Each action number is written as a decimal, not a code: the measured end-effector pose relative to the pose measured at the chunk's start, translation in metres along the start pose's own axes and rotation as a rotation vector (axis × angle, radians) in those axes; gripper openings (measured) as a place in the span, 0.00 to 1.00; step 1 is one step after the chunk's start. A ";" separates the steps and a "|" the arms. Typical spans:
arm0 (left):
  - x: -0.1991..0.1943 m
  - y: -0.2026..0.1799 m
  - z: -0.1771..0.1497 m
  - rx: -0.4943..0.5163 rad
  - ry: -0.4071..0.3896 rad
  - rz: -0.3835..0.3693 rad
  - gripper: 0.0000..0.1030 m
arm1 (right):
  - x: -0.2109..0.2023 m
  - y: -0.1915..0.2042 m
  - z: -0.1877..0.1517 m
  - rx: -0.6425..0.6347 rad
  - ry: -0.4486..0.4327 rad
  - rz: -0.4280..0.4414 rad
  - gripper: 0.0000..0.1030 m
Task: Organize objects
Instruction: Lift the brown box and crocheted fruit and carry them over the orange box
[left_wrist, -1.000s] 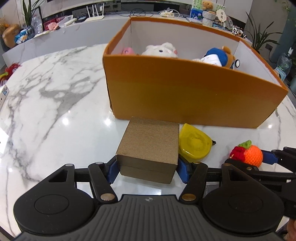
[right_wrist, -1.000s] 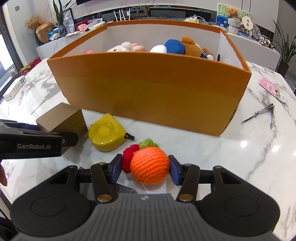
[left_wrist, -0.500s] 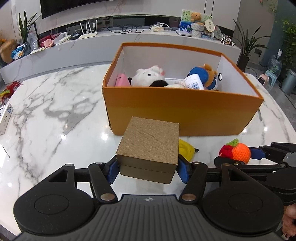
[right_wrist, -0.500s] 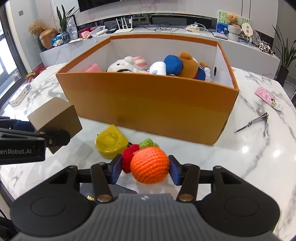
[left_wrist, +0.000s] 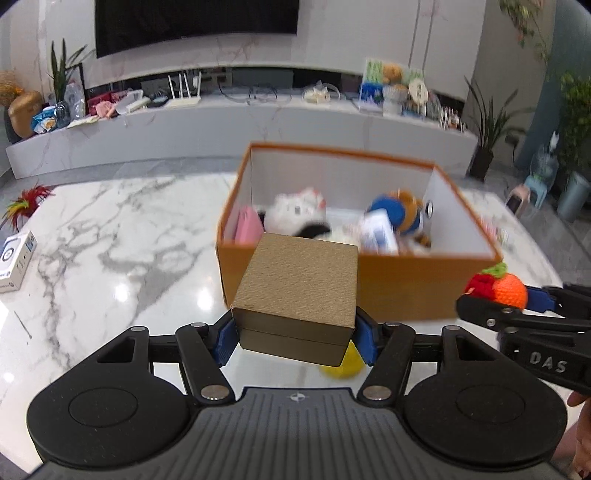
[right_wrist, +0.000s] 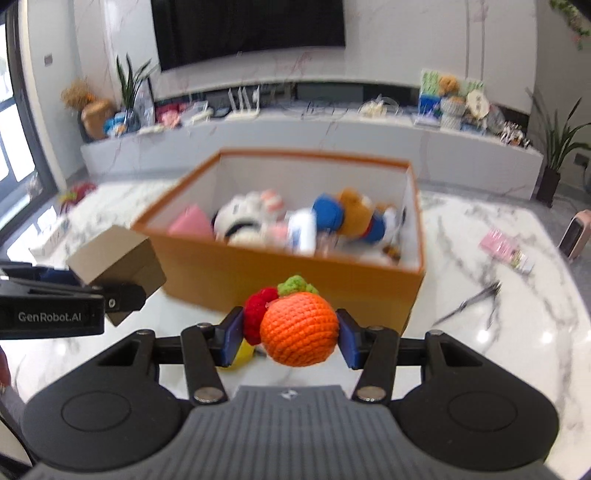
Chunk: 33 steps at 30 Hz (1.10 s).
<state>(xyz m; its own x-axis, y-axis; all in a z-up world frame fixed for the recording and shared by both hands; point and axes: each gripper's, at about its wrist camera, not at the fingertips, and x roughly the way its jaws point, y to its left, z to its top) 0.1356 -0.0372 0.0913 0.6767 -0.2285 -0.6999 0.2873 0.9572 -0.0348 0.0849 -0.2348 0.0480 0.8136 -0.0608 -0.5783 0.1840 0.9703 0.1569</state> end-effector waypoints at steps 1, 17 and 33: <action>-0.001 0.001 0.005 -0.008 -0.019 0.001 0.70 | -0.004 -0.002 0.005 0.012 -0.021 -0.006 0.53; 0.065 -0.010 0.078 -0.016 -0.101 0.050 0.70 | 0.061 -0.031 0.066 0.170 -0.107 -0.055 0.53; 0.109 -0.014 0.068 -0.085 0.013 0.071 0.70 | 0.126 -0.028 0.049 0.175 0.031 -0.080 0.53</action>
<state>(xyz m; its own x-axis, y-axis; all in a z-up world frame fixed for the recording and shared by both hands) 0.2518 -0.0875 0.0643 0.6844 -0.1574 -0.7119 0.1794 0.9828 -0.0448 0.2088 -0.2808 0.0102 0.7756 -0.1257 -0.6186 0.3427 0.9069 0.2453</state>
